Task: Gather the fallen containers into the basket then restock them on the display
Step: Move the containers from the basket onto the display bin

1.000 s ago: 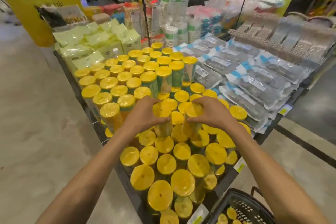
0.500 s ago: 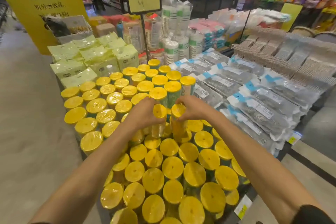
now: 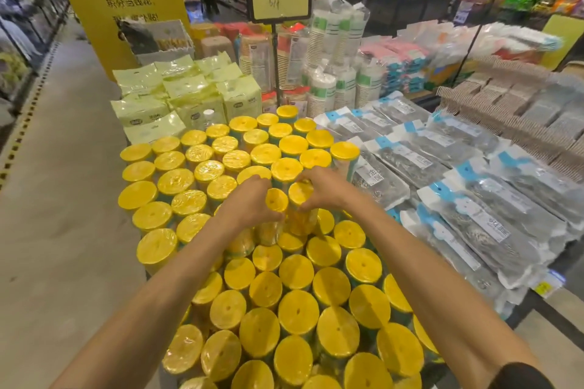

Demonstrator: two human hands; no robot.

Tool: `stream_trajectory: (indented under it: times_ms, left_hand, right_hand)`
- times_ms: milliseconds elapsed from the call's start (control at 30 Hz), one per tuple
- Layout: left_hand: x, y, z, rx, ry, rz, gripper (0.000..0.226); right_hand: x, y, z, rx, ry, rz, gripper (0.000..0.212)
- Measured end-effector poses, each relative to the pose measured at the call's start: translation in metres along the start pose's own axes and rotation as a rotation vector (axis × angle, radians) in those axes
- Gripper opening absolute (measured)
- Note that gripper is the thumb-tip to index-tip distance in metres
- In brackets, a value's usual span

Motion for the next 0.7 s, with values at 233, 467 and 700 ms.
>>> stream_trajectory:
  times_ms: [233,467,700]
  left_hand:
    - [-0.016,-0.002,0.008,-0.012,0.013,-0.061,0.077]
    - [-0.014,0.001,0.014,0.024,0.032,-0.079,0.076]
    - [-0.014,0.010,0.015,0.082,0.010,-0.061,0.077]
  right_hand:
    - [-0.005,-0.011,0.009,0.025,0.000,0.030,0.079]
    - [-0.003,-0.010,0.017,0.035,-0.025,0.076,0.084]
    - [-0.005,-0.006,0.017,0.044,-0.030,0.112,0.083]
Point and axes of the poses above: each hand's wrist, its own y-axis away from the middle knuckle, its own z-axis out of the palm, x = y × z, the point moved 4 cm from there along -y, towards the middle knuckle, and after that the axes turned 10 degrees about -z, right-handed, at the moved point
